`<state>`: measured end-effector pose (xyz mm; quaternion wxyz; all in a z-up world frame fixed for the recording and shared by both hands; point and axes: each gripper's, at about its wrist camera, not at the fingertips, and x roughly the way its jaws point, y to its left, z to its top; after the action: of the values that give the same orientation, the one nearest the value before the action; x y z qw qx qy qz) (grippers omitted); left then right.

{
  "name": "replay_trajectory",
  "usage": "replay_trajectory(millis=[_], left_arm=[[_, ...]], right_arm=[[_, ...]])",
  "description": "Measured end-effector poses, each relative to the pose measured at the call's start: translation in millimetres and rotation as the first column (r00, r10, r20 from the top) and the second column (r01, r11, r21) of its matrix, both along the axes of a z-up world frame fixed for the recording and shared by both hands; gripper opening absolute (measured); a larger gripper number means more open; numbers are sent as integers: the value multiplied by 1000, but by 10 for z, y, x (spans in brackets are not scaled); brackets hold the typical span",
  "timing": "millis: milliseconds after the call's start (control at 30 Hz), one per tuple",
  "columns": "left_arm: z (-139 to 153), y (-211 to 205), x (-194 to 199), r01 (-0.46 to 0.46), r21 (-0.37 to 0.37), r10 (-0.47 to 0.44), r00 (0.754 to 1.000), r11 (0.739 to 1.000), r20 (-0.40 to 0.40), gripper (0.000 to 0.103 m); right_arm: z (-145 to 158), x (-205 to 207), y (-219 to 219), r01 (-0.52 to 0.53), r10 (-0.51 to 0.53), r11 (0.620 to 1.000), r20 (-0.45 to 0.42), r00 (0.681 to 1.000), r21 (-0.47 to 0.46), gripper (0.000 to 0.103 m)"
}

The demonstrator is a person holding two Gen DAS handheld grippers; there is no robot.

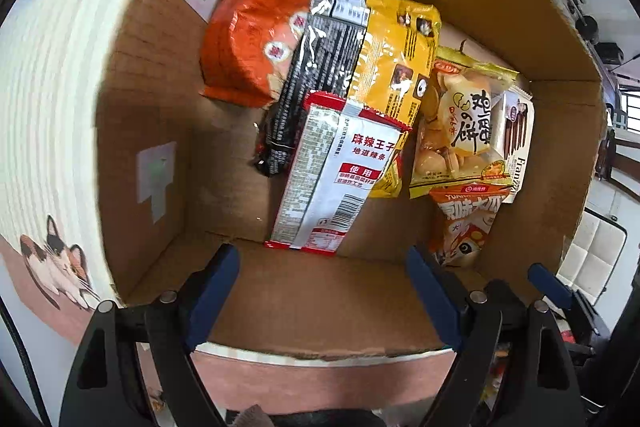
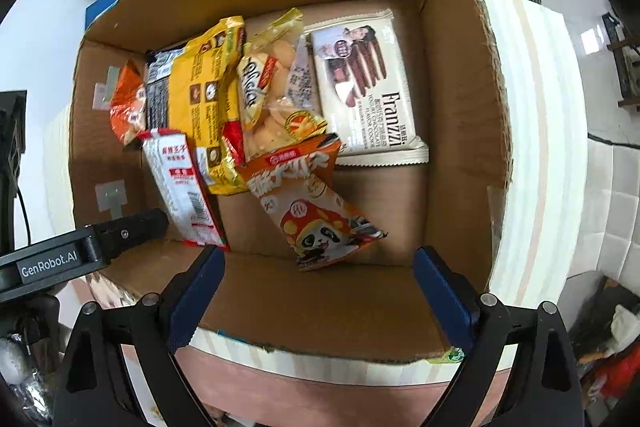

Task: Organize snacks
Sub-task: 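Carry both packs into the box and open both tools, then grasp the egg-yolk pastry with left tool while right tool grasps brown biscuit pack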

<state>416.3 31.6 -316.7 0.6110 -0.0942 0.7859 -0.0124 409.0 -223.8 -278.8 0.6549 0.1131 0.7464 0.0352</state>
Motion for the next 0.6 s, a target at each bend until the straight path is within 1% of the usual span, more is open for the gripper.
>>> replay_trajectory(millis=[33, 133, 200, 267, 400, 500, 600], left_arm=[[48, -54, -69, 11, 3, -11, 1000, 1000, 16, 85], [258, -108, -158, 41, 37, -45, 993, 998, 112, 85], [420, -119, -216, 58, 46, -65, 981, 997, 182, 85], [564, -96, -253, 67, 43, -75, 970, 997, 230, 85], [925, -73, -370, 92, 80, -114, 932, 993, 344, 85], [1110, -13, -498, 112, 77, -133, 910, 991, 394, 85], [1228, 6, -626, 130, 92, -157, 885, 987, 437, 85]], right_arm=[[24, -15, 6, -7, 7, 1000, 8, 1000, -9, 97], [167, -90, 62, -20, 23, 999, 63, 998, -49, 97], [242, -134, 130, -26, 33, 997, 96, 995, -73, 97], [354, -203, 202, -45, 60, 993, 142, 988, -107, 98], [609, -401, 248, -33, 61, 990, 210, 976, -136, 98], [774, -568, 257, 4, 31, 990, 252, 967, -138, 98], [959, -769, 275, 41, 0, 990, 299, 954, -132, 98]])
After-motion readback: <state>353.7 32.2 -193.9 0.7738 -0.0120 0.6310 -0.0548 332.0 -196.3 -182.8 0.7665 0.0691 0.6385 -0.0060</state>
